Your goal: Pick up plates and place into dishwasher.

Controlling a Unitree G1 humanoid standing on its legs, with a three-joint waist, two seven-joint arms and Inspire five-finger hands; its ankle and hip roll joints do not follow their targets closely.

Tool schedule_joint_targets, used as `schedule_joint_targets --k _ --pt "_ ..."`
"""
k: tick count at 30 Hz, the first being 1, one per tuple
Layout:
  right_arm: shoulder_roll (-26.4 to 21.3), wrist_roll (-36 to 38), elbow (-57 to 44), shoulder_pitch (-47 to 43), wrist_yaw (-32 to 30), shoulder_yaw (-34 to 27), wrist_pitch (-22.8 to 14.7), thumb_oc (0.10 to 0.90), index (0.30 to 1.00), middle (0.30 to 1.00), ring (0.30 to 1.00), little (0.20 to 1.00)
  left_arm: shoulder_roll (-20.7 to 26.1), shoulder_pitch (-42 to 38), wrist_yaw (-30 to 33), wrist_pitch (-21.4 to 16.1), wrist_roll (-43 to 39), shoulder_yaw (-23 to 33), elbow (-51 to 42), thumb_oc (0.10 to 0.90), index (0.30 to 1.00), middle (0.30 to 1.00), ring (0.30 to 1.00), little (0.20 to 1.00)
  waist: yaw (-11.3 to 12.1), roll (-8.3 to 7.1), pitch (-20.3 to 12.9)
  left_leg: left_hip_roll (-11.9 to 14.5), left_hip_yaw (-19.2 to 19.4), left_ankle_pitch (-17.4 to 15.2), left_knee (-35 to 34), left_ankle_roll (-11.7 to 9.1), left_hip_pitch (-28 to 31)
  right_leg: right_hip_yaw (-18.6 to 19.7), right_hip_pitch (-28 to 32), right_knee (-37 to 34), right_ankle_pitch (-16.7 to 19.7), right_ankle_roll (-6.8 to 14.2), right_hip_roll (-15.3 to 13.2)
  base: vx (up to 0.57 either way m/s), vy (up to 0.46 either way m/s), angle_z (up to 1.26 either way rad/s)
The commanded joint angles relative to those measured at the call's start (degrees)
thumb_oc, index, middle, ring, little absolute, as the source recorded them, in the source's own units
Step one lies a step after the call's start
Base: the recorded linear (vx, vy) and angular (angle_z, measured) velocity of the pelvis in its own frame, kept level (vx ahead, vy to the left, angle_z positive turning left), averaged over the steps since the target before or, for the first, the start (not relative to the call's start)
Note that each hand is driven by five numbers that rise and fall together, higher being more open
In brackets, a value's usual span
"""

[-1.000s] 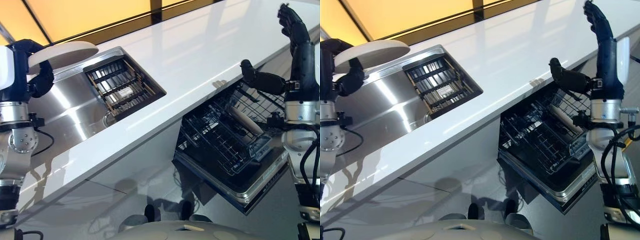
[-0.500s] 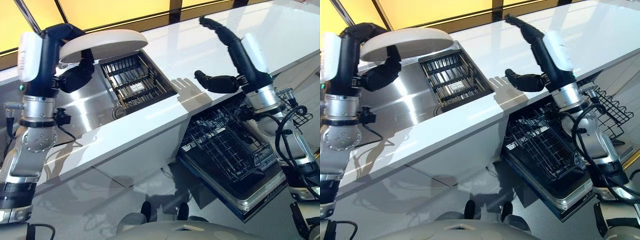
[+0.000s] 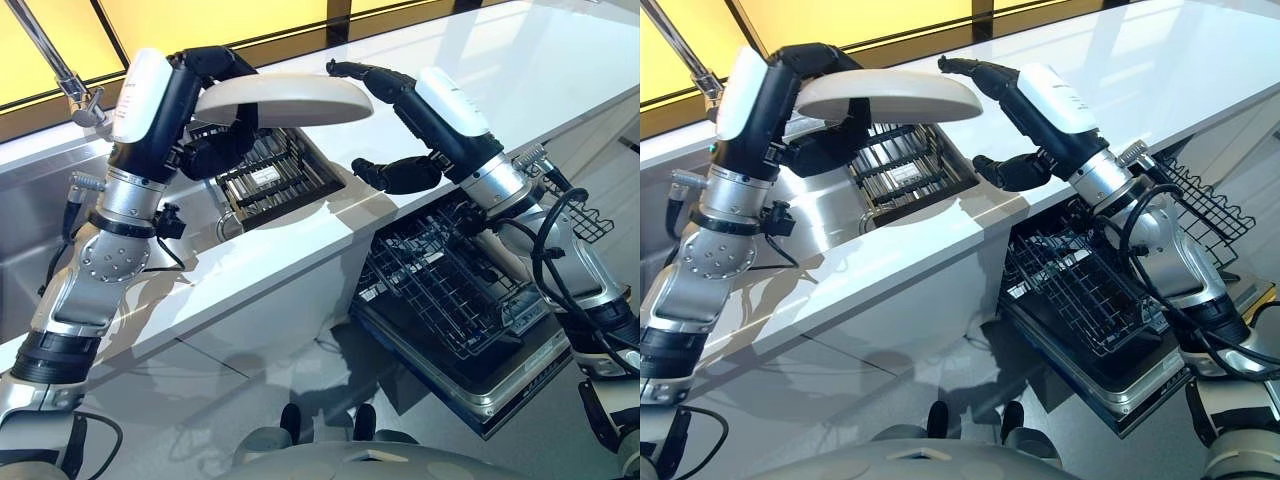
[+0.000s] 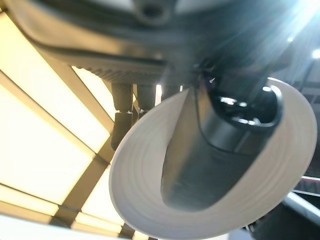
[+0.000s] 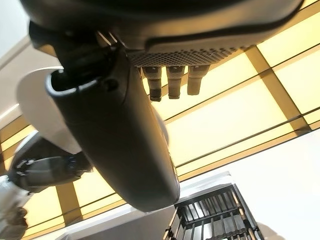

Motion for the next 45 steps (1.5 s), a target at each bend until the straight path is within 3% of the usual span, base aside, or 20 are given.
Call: schedule_joint_targets --k 1,7,10,12,15,18,23,24,25,26,36,45 --pt "-0.52 4.42 -4.55 -9.98 -2.23 0.39 -3.70 0.800 0.900 0.900 0.900 0.900 0.10 -9.68 1.76 -4.31 -4.45 -1.27 -1.88 0.100 0.300 0.300 0.300 0.200 -1.19 1.02 -5.95 -2.84 3.61 -7.27 0.28 0.54 1.89 -1.29 2.86 5.41 -10.79 0.06 4.71 -0.03 0.018 -0.11" --pt "0.01 5.60 -4.66 -10.96 -3.16 0.76 -2.26 0.800 0.900 0.900 0.900 0.900 -0.40 -11.56 1.19 -4.63 -5.13 -2.90 -3.27 0.100 0.300 0.300 0.300 0.200 -1.37 1.01 -6.23 -2.94 3.92 -7.35 0.21 0.55 1.98 -1.04 3.07 4.47 -10.16 0.28 4.70 -0.01 0.010 -0.03" --pt "0.67 7.45 -4.36 -11.82 -3.76 0.92 -0.46 0.800 0.900 0.900 0.900 0.900 -0.93 -12.47 1.94 -6.73 -6.30 -3.47 -3.68 0.100 0.300 0.300 0.300 0.200 -1.34 0.97 -6.30 -3.01 3.95 -7.33 0.24 0.56 1.96 -0.97 3.09 4.22 -9.93 0.29 4.70 0.00 0.000 0.00" --pt "1.55 9.25 -3.83 -12.24 -2.96 1.12 1.86 0.800 0.900 0.900 0.900 0.900 -1.62 -13.06 3.74 -8.58 -5.16 -3.96 -3.81 0.100 0.300 0.300 0.300 0.200 -1.40 0.92 -6.30 -3.07 3.95 -7.38 0.30 0.57 1.97 -0.83 3.10 4.22 -9.90 0.29 4.67 0.00 0.000 0.00" --pt "2.07 12.22 -2.60 -12.06 1.16 1.84 8.18 0.800 0.900 0.900 0.900 0.900 -2.38 -13.54 8.19 -11.08 -1.94 -3.92 -4.06 0.100 0.300 0.300 0.300 0.200 -1.57 0.75 -6.47 -3.12 4.06 -7.42 0.23 0.58 1.94 -0.70 2.98 4.15 -9.86 0.28 4.60 0.00 0.000 0.00" --pt "1.86 12.72 -1.78 -11.62 2.61 2.30 10.92 0.800 0.900 0.900 0.900 0.900 -2.48 -13.86 10.80 -12.21 -0.05 -3.43 -4.43 0.100 0.300 0.300 0.300 0.200 -1.63 0.57 -6.72 -3.13 4.16 -7.40 0.18 0.52 1.85 -0.76 2.97 4.04 -9.86 0.27 4.52 0.00 0.000 0.00" --pt "1.66 12.94 0.40 -12.19 1.52 3.22 12.12 0.800 0.900 0.900 0.900 0.900 -2.94 -15.16 12.35 -12.71 -0.24 -3.30 -5.19 0.100 0.300 0.300 0.300 0.200 -1.73 0.32 -7.05 -3.14 4.23 -7.36 0.10 0.56 1.84 -0.80 2.87 4.18 -9.82 0.21 4.43 0.00 0.000 0.00" --pt "2.12 13.37 0.82 -12.54 0.88 3.46 11.95 0.712 0.825 0.825 0.825 0.812 -3.26 -15.58 11.93 -12.50 -0.41 -3.65 -4.97 0.100 0.300 0.300 0.300 0.200 -1.76 0.33 -7.06 -3.15 4.27 -7.39 0.10 0.60 1.91 -0.78 2.89 4.21 -9.81 0.19 4.40 0.00 0.000 0.00" --pt "2.39 13.80 1.02 -12.78 0.27 3.54 11.80 0.375 0.535 0.535 0.535 0.475 -3.42 -15.91 11.70 -12.20 -0.64 -3.98 -4.88 0.100 0.300 0.300 0.300 0.200 -1.79 0.32 -7.02 -3.18 4.28 -7.43 0.10 0.62 1.95 -0.72 2.92 4.21 -9.82 0.20 4.39 0.00 0.000 0.00" --pt "2.87 13.83 1.28 -13.03 -0.42 3.59 11.31 0.100 0.300 0.300 0.300 0.200 -3.67 -16.28 11.31 -11.94 -1.08 -4.41 -4.76 0.100 0.300 0.300 0.300 0.200 -1.80 0.36 -6.96 -3.20 4.26 -7.44 0.10 0.65 1.98 -0.69 2.92 4.25 -9.82 0.21 4.38 0.00 0.000 0.00" --pt "7.14 15.23 2.46 -13.92 -5.25 2.66 7.86 0.100 0.300 0.300 0.300 0.200 -8.09 -17.33 6.90 -9.93 -8.22 -8.02 -1.38 0.100 0.300 0.300 0.300 0.200 -2.34 0.58 -6.63 -3.16 4.57 -7.72 0.10 0.77 2.25 -0.28 3.10 4.01 -9.59 0.38 4.48 0.00 0.003 -0.04" --pt "7.96 11.79 4.34 -15.53 -8.13 3.14 7.84 0.100 0.300 0.300 0.300 0.200 -9.49 -18.98 8.69 -12.89 -7.82 -9.70 -0.33 0.100 0.300 0.300 0.300 0.200 -2.69 0.60 -6.65 -3.18 5.17 -7.77 0.10 0.75 2.37 0.12 3.34 2.98 -9.00 0.32 4.68 0.00 -0.003 -0.02"
